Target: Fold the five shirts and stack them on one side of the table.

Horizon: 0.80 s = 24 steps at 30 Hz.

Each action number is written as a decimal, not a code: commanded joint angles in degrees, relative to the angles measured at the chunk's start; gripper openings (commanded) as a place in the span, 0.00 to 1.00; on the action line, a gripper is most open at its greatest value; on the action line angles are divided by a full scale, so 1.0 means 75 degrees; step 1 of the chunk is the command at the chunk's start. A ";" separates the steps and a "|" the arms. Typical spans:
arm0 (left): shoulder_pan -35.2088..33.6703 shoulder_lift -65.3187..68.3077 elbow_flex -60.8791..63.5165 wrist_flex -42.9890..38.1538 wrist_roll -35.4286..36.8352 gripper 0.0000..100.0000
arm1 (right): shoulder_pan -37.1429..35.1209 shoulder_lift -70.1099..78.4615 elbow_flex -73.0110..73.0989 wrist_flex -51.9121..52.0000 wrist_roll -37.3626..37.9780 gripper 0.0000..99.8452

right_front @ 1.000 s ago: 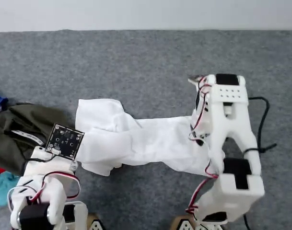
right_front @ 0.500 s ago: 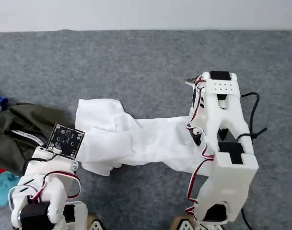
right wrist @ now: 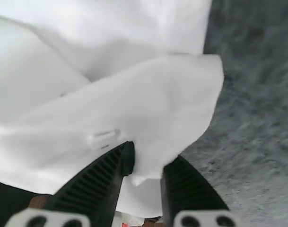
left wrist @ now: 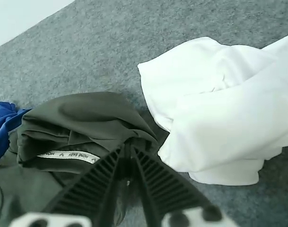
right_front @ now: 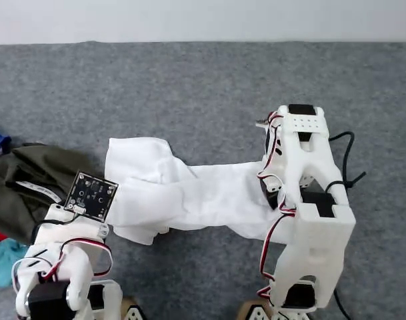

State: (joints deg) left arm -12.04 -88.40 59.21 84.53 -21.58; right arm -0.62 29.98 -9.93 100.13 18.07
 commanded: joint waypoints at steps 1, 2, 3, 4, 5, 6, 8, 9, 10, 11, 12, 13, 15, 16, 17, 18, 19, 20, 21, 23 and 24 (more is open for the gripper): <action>0.0070 -0.0012 -0.0018 -0.0164 -0.0047 0.01 | 0.0018 -0.0252 -0.0680 0.0170 -0.0023 0.07; 0.0070 -0.0012 -0.0018 -0.0164 -0.0047 0.01 | 0.0018 -0.0275 -0.0797 0.0264 -0.0012 0.07; 0.0070 -0.0012 -0.0018 -0.0164 -0.0047 0.01 | 0.0018 -0.0299 -0.0891 0.0322 0.0023 0.05; 0.0070 -0.0012 -0.0018 -0.0164 -0.0047 0.01 | 0.0018 -0.0299 -0.0949 0.0346 0.0152 0.02; 0.0070 -0.0012 -0.0018 -0.0164 -0.0047 0.01 | 0.0029 -0.0346 -0.0961 0.0358 0.0328 0.00; 0.0070 -0.0012 -0.0029 -0.0164 -0.0047 0.01 | 0.0064 -0.0428 -0.0949 0.0369 0.0445 0.02; 0.0070 -0.0012 -0.0053 -0.0164 -0.0047 0.01 | 0.0205 -0.0651 -0.0891 0.0369 0.0563 0.01; 0.0070 -0.0012 -0.0064 -0.0164 -0.0047 0.01 | 0.0275 -0.0803 -0.0867 0.0369 0.0563 0.01; 0.0059 -0.0012 -0.0135 -0.0164 -0.0035 0.01 | 0.0346 -0.0955 -0.0832 0.0369 0.0563 0.01; 0.0059 -0.0012 -0.0205 -0.0164 -0.0035 0.01 | 0.0404 -0.1131 -0.0809 0.0369 0.0563 0.01; 0.0059 -0.0012 -0.0252 -0.0164 -0.0035 0.01 | 0.0463 -0.1330 -0.0785 0.0369 0.0563 0.01; 0.0059 -0.0012 -0.0252 -0.0164 -0.0035 0.01 | 0.0522 -0.1565 -0.0738 0.0369 0.0563 0.01; 0.0059 0.0000 -0.0287 -0.0164 -0.0035 0.01 | 0.0580 -0.2116 -0.0633 0.0381 0.0563 0.01; 0.0059 0.0000 -0.0311 -0.0164 -0.0035 0.01 | 0.0592 -0.2432 -0.0527 0.0381 0.0563 0.01; 0.0059 0.0000 -0.0322 -0.0164 -0.0035 0.01 | 0.0615 -0.2772 -0.0422 0.0381 0.0563 0.01; 0.0059 0.0012 -0.0346 -0.0164 -0.0035 0.01 | 0.0627 -0.3124 -0.0316 0.0381 0.0574 0.01; 0.0059 0.0070 -0.0416 -0.0129 -0.0035 0.01 | 0.0651 -0.3464 -0.0199 0.0381 0.0574 0.01; 0.0059 0.0223 -0.0510 -0.0117 -0.0035 0.01 | 0.0651 -0.3768 -0.0082 0.0381 0.0574 0.01; 0.0059 0.0492 -0.0651 -0.0117 -0.0023 0.01 | 0.0651 -0.4050 0.0082 0.0369 0.0574 0.01; 0.0059 0.1325 -0.1166 -0.0094 -0.0023 0.01 | 0.0604 -0.4507 0.0469 0.0369 0.0633 0.01; 0.0070 0.1875 -0.1518 -0.0082 -0.0023 0.01 | 0.0592 -0.4695 0.0692 0.0369 0.0703 0.01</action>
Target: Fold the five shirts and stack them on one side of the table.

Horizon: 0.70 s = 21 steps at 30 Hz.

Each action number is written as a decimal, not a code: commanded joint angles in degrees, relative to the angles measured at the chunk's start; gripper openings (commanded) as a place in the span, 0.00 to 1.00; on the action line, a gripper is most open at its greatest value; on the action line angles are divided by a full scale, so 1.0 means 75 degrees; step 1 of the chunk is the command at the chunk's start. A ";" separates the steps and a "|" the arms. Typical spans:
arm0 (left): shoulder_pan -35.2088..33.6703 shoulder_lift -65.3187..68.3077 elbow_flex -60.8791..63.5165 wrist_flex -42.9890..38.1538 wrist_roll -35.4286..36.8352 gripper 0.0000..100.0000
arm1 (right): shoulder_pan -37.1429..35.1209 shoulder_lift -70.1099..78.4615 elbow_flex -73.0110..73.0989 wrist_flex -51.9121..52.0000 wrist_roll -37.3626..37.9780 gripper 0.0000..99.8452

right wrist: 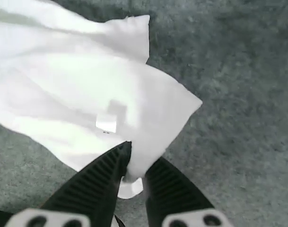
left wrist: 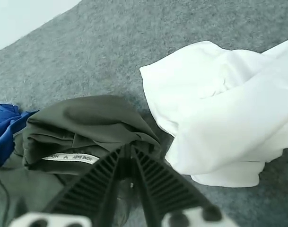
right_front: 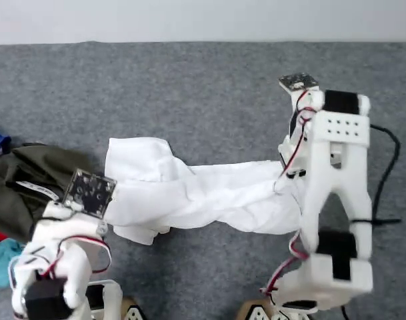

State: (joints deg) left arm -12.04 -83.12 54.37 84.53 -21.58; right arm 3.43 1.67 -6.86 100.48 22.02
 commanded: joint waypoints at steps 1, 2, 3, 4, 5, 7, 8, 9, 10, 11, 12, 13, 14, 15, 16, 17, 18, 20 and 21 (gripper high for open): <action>0.0082 0.1758 -0.1237 -0.0047 -0.0023 0.01 | 0.0053 -0.1061 0.0481 0.0311 0.0234 0.01; 0.0164 0.2403 -0.1635 0.0000 -0.0023 0.01 | 0.0053 -0.1166 0.0633 0.0299 0.0246 0.01; 0.0305 0.3024 -0.2022 0.0059 -0.0023 0.01 | 0.0088 -0.1248 0.0738 0.0299 0.0246 0.01; 0.0445 0.3692 -0.2421 0.0188 -0.0035 0.01 | 0.0100 -0.1307 0.0821 0.0287 0.0246 0.01; 0.0610 0.4290 -0.2819 0.0340 -0.0035 0.01 | 0.0111 -0.1354 0.0879 0.0287 0.0246 0.01; 0.0926 0.5380 -0.3651 0.0610 -0.0035 0.01 | 0.0100 -0.1401 0.0926 0.0287 0.0234 0.01; 0.1020 0.5896 -0.4073 0.0750 -0.0035 0.01 | 0.0088 -0.1412 0.0926 0.0264 0.0211 0.01; 0.1102 0.6447 -0.4507 0.0879 -0.0035 0.01 | 0.0076 -0.1424 0.0926 0.0264 0.0211 0.01; 0.1160 0.6927 -0.4905 0.1043 -0.0035 0.01 | 0.0064 -0.1424 0.0926 0.0264 0.0199 0.01; 0.1184 0.7408 -0.5292 0.1184 -0.0059 0.01 | 0.0064 -0.1412 0.0926 0.0252 0.0199 0.01; 0.1172 0.7889 -0.5667 0.1336 -0.0059 0.03 | 0.0088 -0.1401 0.0926 0.0252 0.0199 0.01; 0.1149 0.8369 -0.6007 0.1512 -0.0059 0.05 | 0.0100 -0.1401 0.0926 0.0252 0.0199 0.01; 0.1137 0.8850 -0.6336 0.1758 -0.0059 0.08 | 0.0111 -0.1389 0.0926 0.0252 0.0199 0.01; 0.1137 0.9307 -0.6629 0.2016 -0.0059 0.11 | 0.0111 -0.1401 0.0949 0.0252 0.0199 0.01; 0.1137 0.9741 -0.6863 0.2157 -0.0047 0.13 | 0.0111 -0.1424 0.0996 0.0252 0.0188 0.01; 0.1137 1.0151 -0.6980 0.2133 -0.0047 0.15 | 0.0111 -0.1424 0.1055 0.0252 0.0188 0.01; 0.1137 1.0491 -0.7062 0.2133 -0.0047 0.15 | 0.0111 -0.1424 0.1102 0.0252 0.0176 0.01; 0.1160 1.1182 -0.7273 0.2122 -0.0082 0.16 | 0.0111 -0.1424 0.1196 0.0240 0.0047 0.01; 0.1196 1.1522 -0.7379 0.2110 -0.0094 0.16 | 0.0111 -0.1412 0.1207 0.0240 -0.0012 0.01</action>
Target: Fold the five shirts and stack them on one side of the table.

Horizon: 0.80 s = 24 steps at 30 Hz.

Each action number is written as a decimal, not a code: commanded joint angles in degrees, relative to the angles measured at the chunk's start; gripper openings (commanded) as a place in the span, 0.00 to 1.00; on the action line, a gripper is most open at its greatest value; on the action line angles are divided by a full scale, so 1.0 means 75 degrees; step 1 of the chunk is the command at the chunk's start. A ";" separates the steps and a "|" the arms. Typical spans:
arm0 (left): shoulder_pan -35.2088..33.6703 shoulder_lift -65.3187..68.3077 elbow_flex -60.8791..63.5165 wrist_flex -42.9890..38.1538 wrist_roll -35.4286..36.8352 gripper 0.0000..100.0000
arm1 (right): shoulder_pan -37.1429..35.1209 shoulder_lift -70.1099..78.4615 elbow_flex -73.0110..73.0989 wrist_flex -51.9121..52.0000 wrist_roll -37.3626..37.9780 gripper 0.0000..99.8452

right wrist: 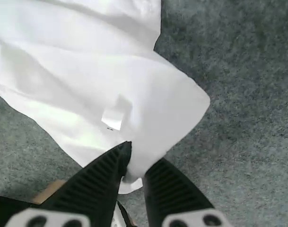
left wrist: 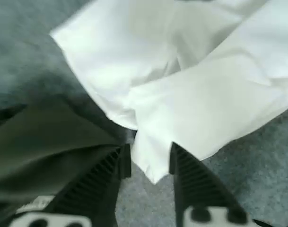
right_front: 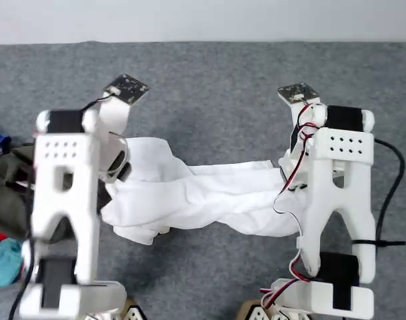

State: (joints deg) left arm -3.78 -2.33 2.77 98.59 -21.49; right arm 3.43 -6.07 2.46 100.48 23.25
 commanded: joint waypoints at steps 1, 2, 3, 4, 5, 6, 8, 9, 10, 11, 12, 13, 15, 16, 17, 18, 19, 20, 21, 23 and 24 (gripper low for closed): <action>0.0105 0.1102 -0.0639 0.0246 -0.0105 0.16 | 0.0111 -0.0381 -0.0023 0.0240 -0.0188 0.01; 0.0105 0.1418 -0.0768 0.0246 -0.0105 0.16 | 0.0111 -0.0393 -0.0023 0.0240 -0.0176 0.01; 0.0082 0.1735 -0.0885 0.0246 -0.0105 0.16 | 0.0111 -0.0393 -0.0035 0.0252 -0.0176 0.01; 0.0059 0.2040 -0.1002 0.0246 -0.0105 0.16 | 0.0111 -0.0404 -0.0035 0.0252 -0.0176 0.01; 0.0059 0.2333 -0.1108 0.0246 -0.0105 0.16 | 0.0111 -0.0404 -0.0035 0.0264 -0.0176 0.01; 0.0059 0.2614 -0.1225 0.0234 -0.0105 0.16 | 0.0111 -0.0404 -0.0035 0.0264 -0.0176 0.01; 0.0094 0.3095 -0.1530 0.0234 -0.0105 0.16 | 0.0111 -0.0404 -0.0035 0.0264 -0.0176 0.01; 0.0094 0.3317 -0.1705 0.0234 -0.0105 0.16 | 0.0111 -0.0404 -0.0035 0.0264 -0.0176 0.01; 0.0094 0.3540 -0.1916 0.0234 -0.0094 0.16 | 0.0111 -0.0404 -0.0035 0.0264 -0.0176 0.01; 0.0082 0.3739 -0.2127 0.0234 -0.0094 0.16 | 0.0111 -0.0404 -0.0035 0.0264 -0.0176 0.01; 0.0070 0.3938 -0.2315 0.0234 -0.0082 0.16 | 0.0111 -0.0404 -0.0035 0.0275 -0.0176 0.01; 0.0059 0.4114 -0.2491 0.0234 -0.0082 0.16 | 0.0111 -0.0404 -0.0035 0.0275 -0.0176 0.01; 0.0047 0.4419 -0.2760 0.0234 -0.0082 0.16 | 0.0111 -0.0404 -0.0035 0.0275 -0.0176 0.01; 0.0047 0.4560 -0.2842 0.0234 -0.0082 0.16 | 0.0111 -0.0404 -0.0035 0.0275 -0.0176 0.01; 0.0047 0.4689 -0.2889 0.0234 -0.0082 0.16 | 0.0111 -0.0404 -0.0035 0.0275 -0.0176 0.01; 0.0059 0.4818 -0.2913 0.0234 -0.0082 0.16 | 0.0111 -0.0404 -0.0035 0.0275 -0.0176 0.01; 0.0070 0.4958 -0.2913 0.0234 -0.0094 0.16 | 0.0111 -0.0404 -0.0035 0.0275 -0.0176 0.01; 0.0070 0.5099 -0.2948 0.0234 -0.0094 0.16 | 0.0111 -0.0404 -0.0035 0.0275 -0.0176 0.01; 0.0082 0.5228 -0.2948 0.0234 -0.0094 0.16 | 0.0111 -0.0404 -0.0035 0.0275 -0.0176 0.01; 0.0082 0.5439 -0.2948 0.0234 -0.0094 0.16 | 0.0111 -0.0404 -0.0035 0.0287 -0.0176 0.01; 0.0070 0.5521 -0.2948 0.0234 -0.0094 0.16 | 0.0111 -0.0404 -0.0035 0.0287 -0.0176 0.01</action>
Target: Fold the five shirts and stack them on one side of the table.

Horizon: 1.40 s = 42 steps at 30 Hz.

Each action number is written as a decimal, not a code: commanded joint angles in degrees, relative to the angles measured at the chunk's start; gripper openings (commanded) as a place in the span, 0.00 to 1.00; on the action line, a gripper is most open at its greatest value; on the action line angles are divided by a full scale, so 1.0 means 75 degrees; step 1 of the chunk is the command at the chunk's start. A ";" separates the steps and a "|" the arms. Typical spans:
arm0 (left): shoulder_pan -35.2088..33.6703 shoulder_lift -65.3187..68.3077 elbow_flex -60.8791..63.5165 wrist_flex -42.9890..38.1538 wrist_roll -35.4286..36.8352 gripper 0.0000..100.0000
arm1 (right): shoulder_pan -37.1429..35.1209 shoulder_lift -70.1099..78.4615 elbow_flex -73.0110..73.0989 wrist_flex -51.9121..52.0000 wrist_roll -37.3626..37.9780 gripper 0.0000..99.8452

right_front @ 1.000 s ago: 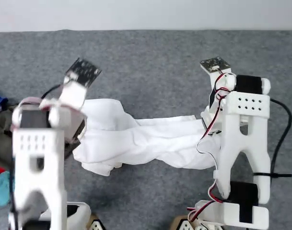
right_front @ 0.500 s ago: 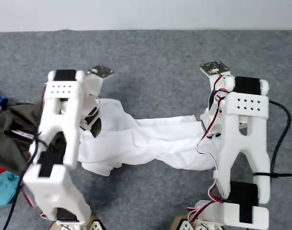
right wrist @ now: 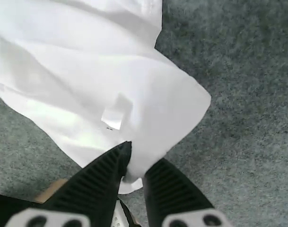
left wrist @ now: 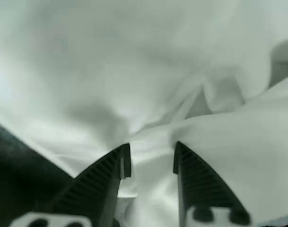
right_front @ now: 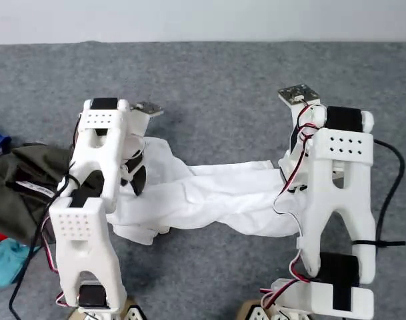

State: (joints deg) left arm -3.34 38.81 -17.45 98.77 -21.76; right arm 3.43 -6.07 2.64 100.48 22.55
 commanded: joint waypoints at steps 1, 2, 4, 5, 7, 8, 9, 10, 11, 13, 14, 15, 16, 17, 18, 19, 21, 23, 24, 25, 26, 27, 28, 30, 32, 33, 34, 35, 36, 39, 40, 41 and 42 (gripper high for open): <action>0.0012 0.0082 -0.0252 0.0211 -0.0059 0.16 | 0.0111 -0.0404 -0.0059 0.0287 -0.0082 0.01; 0.0012 0.0129 -0.0252 0.0211 -0.0059 0.16 | 0.0111 -0.0404 -0.0059 0.0287 -0.0082 0.01; 0.0012 0.0129 -0.0252 0.0211 -0.0070 0.15 | 0.0111 -0.0404 -0.0059 0.0287 -0.0094 0.01; 0.0035 0.0129 -0.0252 0.0211 -0.0070 0.15 | 0.0111 -0.0404 -0.0059 0.0287 -0.0094 0.01; 0.0047 0.0129 -0.0322 0.0199 -0.0047 0.13 | 0.0111 -0.0404 -0.0059 0.0287 -0.0094 0.01; 0.0047 0.0152 -0.0369 0.0199 -0.0047 0.11 | 0.0111 -0.0404 -0.0059 0.0287 -0.0094 0.01; 0.0047 0.0188 -0.0416 0.0199 -0.0047 0.09 | 0.0111 -0.0404 -0.0059 0.0287 -0.0094 0.01; 0.0047 0.0199 -0.0416 0.0199 -0.0047 0.06 | 0.0111 -0.0404 -0.0059 0.0287 -0.0094 0.01; 0.0047 0.0199 -0.0404 0.0199 -0.0047 0.04 | 0.0111 -0.0404 -0.0059 0.0275 -0.0094 0.01; 0.0059 0.0199 -0.0369 0.0211 -0.0047 0.02 | 0.0111 -0.0404 -0.0059 0.0275 -0.0094 0.01; 0.0047 0.0199 -0.0369 0.0211 -0.0047 0.02 | 0.0111 -0.0404 -0.0059 0.0275 -0.0094 0.01; 0.0035 0.0164 -0.0369 0.0211 -0.0035 0.02 | 0.0111 -0.0404 -0.0070 0.0275 -0.0094 0.01; 0.0012 0.0129 -0.0393 0.0211 -0.0035 0.01 | 0.0111 -0.0404 -0.0094 0.0275 -0.0094 0.01; 0.0012 0.0117 -0.0428 0.0211 -0.0035 0.00 | 0.0111 -0.0404 -0.0105 0.0275 -0.0094 0.01; 0.0012 0.0117 -0.0475 0.0223 -0.0023 0.00 | 0.0111 -0.0404 -0.0105 0.0275 -0.0094 0.01; 0.0012 0.0117 -0.0510 0.0223 -0.0023 0.00 | 0.0111 -0.0404 -0.0105 0.0275 -0.0094 0.01; 0.0000 0.0059 -0.0557 0.0223 -0.0012 0.00 | 0.0111 -0.0404 -0.0117 0.0264 -0.0094 0.01; 0.0023 -0.0316 -0.0545 0.0223 0.0105 0.00 | 0.0123 -0.0404 -0.0117 0.0264 -0.0094 0.01; 0.0035 -0.0610 -0.0545 0.0234 0.0270 0.00 | 0.0123 -0.0404 -0.0152 0.0275 -0.0082 0.01; 0.0047 -0.0961 -0.0568 0.0234 0.0399 0.00 | 0.0123 -0.0404 -0.0246 0.0287 -0.0082 0.01; 0.0059 -0.1360 -0.0580 0.0234 0.0492 0.00 | 0.0135 -0.0416 -0.0363 0.0287 -0.0082 0.01; 0.0117 -0.1805 -0.0580 0.0234 0.0539 0.00 | 0.0205 -0.0428 -0.0527 0.0287 -0.0082 0.01; 0.0152 -0.2262 -0.0580 0.0234 0.0586 0.00 | 0.0264 -0.0486 -0.0762 0.0287 -0.0094 0.01; 0.0211 -0.3223 -0.0580 0.0223 0.0692 0.00 | 0.0334 -0.0697 -0.1231 0.0287 -0.0094 0.01; 0.0293 -0.4161 -0.0580 0.0211 0.0949 0.00 | 0.0358 -0.0932 -0.1676 0.0287 -0.0094 0.01; 0.0305 -0.4618 -0.0580 0.0211 0.1102 0.00 | 0.0346 -0.1073 -0.1852 0.0275 -0.0082 0.01; 0.0375 -0.5075 -0.0592 0.0176 0.1242 0.00 | 0.0334 -0.1201 -0.2016 0.0275 -0.0082 0.01; 0.0434 -0.5497 -0.0592 0.0082 0.1383 0.00 | 0.0311 -0.1330 -0.2192 0.0264 -0.0082 0.01; 0.0481 -0.5908 -0.0592 -0.0023 0.1512 0.00 | 0.0311 -0.1459 -0.2368 0.0264 -0.0082 0.01; 0.0516 -0.7138 -0.0826 -0.0715 0.1782 0.00 | 0.0311 -0.1834 -0.3024 0.0252 -0.0094 0.01; 0.0516 -0.7514 -0.1002 -0.1067 0.1840 0.00 | 0.0322 -0.1940 -0.3247 0.0252 -0.0094 0.01; 0.0516 -0.7830 -0.1237 -0.1453 0.1864 0.00 | 0.0334 -0.2034 -0.3458 0.0252 -0.0094 0.01; 0.0516 -0.8135 -0.1459 -0.1852 0.1852 0.00 | 0.0334 -0.2116 -0.3657 0.0252 -0.0094 0.01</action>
State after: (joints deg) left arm 0.26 -13.05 -23.34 92.70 -8.92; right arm 5.27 -18.11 -18.64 100.57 22.55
